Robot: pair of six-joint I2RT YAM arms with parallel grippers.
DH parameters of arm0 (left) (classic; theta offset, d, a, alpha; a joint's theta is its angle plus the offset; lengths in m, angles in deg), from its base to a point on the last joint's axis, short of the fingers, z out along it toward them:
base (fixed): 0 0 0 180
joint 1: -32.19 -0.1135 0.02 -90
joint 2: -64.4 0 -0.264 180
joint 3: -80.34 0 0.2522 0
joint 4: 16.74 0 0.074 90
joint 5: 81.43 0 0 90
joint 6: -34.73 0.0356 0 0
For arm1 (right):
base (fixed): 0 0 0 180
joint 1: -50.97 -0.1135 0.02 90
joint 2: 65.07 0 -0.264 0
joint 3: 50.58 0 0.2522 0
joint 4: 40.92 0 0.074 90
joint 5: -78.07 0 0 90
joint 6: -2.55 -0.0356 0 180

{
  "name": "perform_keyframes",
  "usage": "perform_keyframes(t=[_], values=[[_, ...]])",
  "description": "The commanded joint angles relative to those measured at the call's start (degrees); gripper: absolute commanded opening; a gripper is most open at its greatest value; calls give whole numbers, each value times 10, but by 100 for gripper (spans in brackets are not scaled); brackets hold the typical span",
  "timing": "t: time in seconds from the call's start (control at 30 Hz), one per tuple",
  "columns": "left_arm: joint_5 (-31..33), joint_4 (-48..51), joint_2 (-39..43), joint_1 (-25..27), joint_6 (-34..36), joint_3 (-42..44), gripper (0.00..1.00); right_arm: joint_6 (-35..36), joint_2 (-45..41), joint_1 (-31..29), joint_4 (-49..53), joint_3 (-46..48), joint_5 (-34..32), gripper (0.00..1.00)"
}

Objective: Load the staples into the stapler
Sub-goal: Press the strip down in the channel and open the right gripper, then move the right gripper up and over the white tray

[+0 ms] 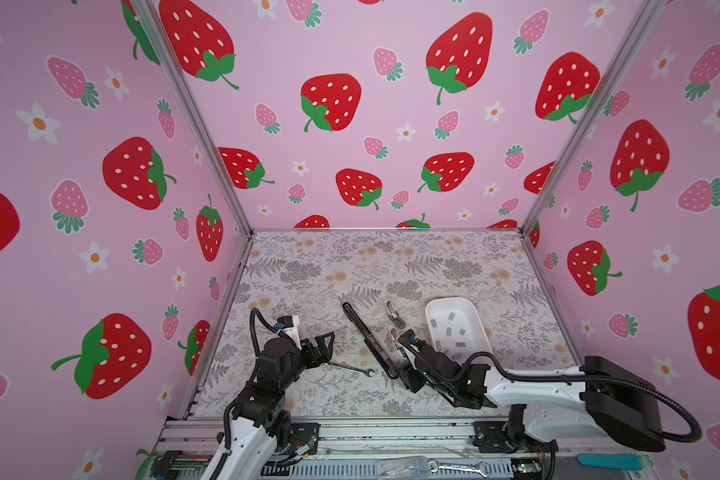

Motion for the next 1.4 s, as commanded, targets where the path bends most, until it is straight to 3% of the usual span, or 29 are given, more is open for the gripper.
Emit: perform_keyframes(t=[0.0, 0.23, 0.37, 0.57, 0.67, 1.07, 1.27, 1.37], values=[[-2, -7, 1, -1, 2, 1, 99, 5, 6, -10, -29, 1, 22, 56], [-3, -6, -1, -1, 1, 1, 99, 8, 69, -13, -37, -27, 20, 52], [-3, -7, 0, -1, 2, 1, 99, 4, 107, -13, -30, -54, 7, 42], [-3, -7, 1, -1, 2, 2, 99, -22, 171, -13, -12, -106, -31, 18], [-4, -8, 1, -1, 2, 2, 99, -37, 202, -13, -15, -128, -44, 13], [-4, -6, 9, -1, 1, 2, 99, -59, 280, -13, -1, -206, -62, 12], [1, 0, 7, -1, 1, -2, 99, -46, 257, -13, -4, -213, -54, 29], [6, -13, 3, -1, -18, -5, 99, -39, 221, -13, 15, -218, -64, 31]])
